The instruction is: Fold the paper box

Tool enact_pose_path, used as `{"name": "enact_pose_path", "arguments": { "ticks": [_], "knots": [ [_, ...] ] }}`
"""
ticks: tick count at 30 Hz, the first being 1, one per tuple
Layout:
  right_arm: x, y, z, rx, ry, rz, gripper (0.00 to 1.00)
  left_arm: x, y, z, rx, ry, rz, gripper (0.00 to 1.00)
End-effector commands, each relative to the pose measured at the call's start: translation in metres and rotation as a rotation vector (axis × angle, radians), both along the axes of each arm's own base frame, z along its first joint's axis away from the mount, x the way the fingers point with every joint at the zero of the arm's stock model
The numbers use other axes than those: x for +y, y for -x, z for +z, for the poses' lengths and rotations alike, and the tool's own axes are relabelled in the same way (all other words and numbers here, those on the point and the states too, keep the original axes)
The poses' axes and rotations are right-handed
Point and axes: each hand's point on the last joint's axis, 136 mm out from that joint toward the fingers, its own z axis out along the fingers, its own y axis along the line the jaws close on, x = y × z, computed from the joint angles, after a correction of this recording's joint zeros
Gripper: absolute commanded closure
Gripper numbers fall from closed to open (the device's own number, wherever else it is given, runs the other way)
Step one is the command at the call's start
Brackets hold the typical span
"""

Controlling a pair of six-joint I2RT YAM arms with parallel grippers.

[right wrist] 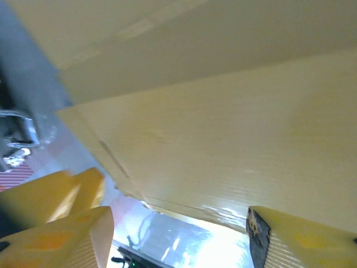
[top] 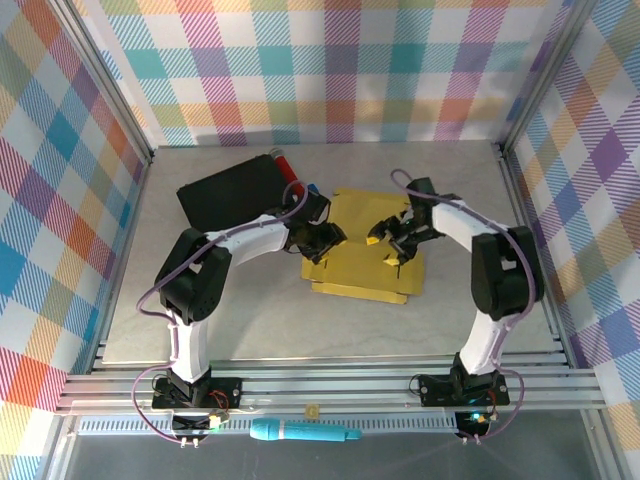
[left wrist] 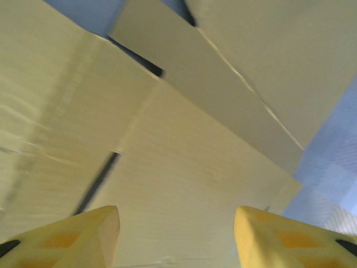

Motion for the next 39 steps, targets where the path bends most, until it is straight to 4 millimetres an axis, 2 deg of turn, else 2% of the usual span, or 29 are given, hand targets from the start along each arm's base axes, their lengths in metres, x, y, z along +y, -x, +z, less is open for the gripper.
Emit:
{"name": "enact_pose_path", "arguments": {
  "ticks": [1, 5, 8, 15, 20, 24, 31, 39],
  "knots": [
    [-0.047, -0.018, 0.028, -0.131, 0.102, -0.015, 0.35, 0.026, 0.014, -0.026, 0.064, -0.133, -0.030, 0.46],
    [-0.093, -0.029, 0.008, -0.134, 0.203, 0.001, 0.34, 0.041, 0.022, -0.038, 0.085, -0.189, -0.050, 0.47],
    [-0.101, -0.035, -0.011, -0.087, 0.208, 0.047, 0.35, 0.046, 0.026, -0.047, 0.102, -0.213, -0.075, 0.47],
    [-0.088, -0.054, -0.032, -0.069, 0.131, 0.111, 0.34, 0.055, 0.030, -0.056, 0.113, -0.269, -0.100, 0.47],
    [-0.067, -0.047, -0.051, 0.001, 0.089, 0.198, 0.33, 0.060, 0.031, -0.064, 0.125, -0.295, -0.116, 0.48],
    [-0.053, -0.030, -0.051, 0.022, 0.085, 0.269, 0.33, 0.063, 0.030, -0.067, 0.128, -0.308, -0.118, 0.48],
    [-0.053, 0.005, -0.040, 0.039, 0.079, 0.301, 0.34, 0.065, 0.024, -0.071, 0.129, -0.317, -0.120, 0.48],
    [-0.038, 0.015, -0.006, 0.005, -0.029, 0.294, 0.37, 0.062, 0.019, -0.074, 0.130, -0.324, -0.139, 0.48]
  ]
}}
